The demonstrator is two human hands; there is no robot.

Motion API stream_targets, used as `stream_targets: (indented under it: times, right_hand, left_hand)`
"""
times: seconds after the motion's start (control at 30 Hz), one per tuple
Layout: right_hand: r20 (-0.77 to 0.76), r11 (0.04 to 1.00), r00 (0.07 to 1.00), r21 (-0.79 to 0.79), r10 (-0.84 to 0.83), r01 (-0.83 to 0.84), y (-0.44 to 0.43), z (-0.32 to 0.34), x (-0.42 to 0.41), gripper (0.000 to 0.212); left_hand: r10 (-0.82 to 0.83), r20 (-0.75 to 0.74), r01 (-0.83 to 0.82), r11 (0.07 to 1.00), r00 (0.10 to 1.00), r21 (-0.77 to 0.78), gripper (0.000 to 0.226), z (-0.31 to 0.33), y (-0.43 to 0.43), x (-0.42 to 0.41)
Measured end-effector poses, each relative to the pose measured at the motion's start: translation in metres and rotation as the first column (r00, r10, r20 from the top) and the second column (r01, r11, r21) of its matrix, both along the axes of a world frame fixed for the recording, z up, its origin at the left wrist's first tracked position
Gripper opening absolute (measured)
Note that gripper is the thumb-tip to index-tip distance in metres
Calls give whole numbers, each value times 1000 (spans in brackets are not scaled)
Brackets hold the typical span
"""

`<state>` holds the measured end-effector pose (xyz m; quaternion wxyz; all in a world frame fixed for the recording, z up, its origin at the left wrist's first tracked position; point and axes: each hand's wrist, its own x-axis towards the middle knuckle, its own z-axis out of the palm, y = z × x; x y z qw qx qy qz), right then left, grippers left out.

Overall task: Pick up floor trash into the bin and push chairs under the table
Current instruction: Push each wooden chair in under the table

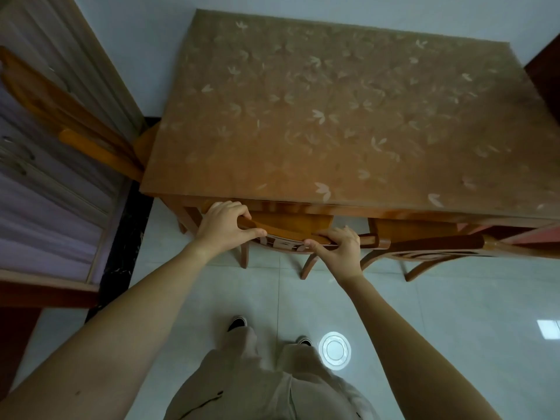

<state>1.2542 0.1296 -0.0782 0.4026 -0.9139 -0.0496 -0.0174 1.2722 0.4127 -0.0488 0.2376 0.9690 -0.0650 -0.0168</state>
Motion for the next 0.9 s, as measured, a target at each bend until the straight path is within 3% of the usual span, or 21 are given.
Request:
stream_targets:
  times: [0.33, 0.5, 0.67, 0.9]
  right_hand:
    - [4, 999, 999, 9, 52, -52, -50, 6, 30, 43]
    - [13, 997, 997, -6, 81, -81, -62, 0, 38, 49]
    - [-1, 993, 993, 10, 114, -114, -69, -1, 39, 37]
    - [-69, 989, 988, 49, 140, -136, -73, 2, 34, 50]
  left_hand:
    - [103, -30, -104, 994, 994, -22, 50, 5, -52, 1]
    - [101, -45, -102, 995, 994, -22, 51, 3, -62, 3]
    - [119, -50, -119, 993, 992, -2, 54, 0, -69, 0]
    - [159, -48, -160, 987, 986, -11, 53, -2, -74, -16]
